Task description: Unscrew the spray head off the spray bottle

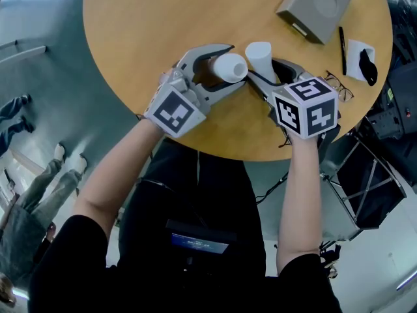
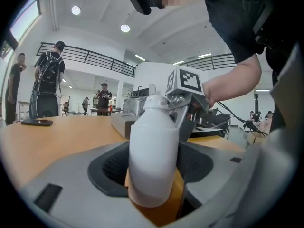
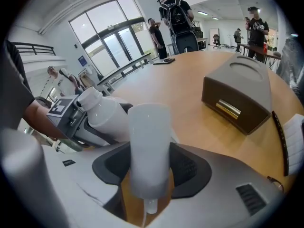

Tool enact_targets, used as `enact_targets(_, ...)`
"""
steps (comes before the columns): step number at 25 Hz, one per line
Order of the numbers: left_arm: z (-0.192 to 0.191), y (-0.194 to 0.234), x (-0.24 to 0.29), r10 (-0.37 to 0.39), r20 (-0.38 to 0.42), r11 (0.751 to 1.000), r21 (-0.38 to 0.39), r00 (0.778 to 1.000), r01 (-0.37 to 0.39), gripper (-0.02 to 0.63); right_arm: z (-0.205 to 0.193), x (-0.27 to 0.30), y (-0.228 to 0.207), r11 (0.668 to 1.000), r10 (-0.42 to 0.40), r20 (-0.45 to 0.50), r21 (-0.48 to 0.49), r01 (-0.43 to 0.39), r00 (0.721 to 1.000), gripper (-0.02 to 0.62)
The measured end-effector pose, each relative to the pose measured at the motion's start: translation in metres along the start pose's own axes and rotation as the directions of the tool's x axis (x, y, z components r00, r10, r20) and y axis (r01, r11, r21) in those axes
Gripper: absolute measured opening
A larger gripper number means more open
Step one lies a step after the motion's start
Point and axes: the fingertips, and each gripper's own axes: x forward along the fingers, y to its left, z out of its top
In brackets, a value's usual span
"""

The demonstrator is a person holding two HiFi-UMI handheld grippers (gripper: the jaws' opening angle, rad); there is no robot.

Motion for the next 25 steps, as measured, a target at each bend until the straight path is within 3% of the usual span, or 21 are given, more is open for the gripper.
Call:
enact_targets(5,-0.007,0.002,-0.005,-0.025,-0.039,1.0,-0.004,0.999,0.025,0.304,-0.005,0.012,0.005,1.0,0.002,-0.047,-0.03,-0.004,0.999,0.252)
enact_targets(10,-0.007,0.001,-0.01,-0.04,-0.023,0.999,0.002,0.999,0.04,0.308,-0.003,0.016,0.01,0.999,0.001,-0.049,-0.04,-0.003,0.999,0.256)
enact_targets(14,-0.005,0.006,-0.014,-0.038,-0.025,0.999,-0.021,0.999,0.037,0.365,-0.001,0.011,0.012,0.999,0.001,-0.049,-0.036,-0.002,0.999,0.295)
enact_targets(17,-0.004,0.005,-0.022,-0.045,-0.04,0.999,-0.023,0.998,0.044,0.365,0.003,0.001,0.02,0.999,0.002,-0.049,-0.033,-0.004,0.999,0.295)
enact_targets(25,0.046,-0.002,-0.063,0.0,-0.029,1.0,-0.011,1.0,0.0,0.365,0.03,-0.047,0.059,0.997,0.019,0.022,-0.071,-0.017,1.0,0.295)
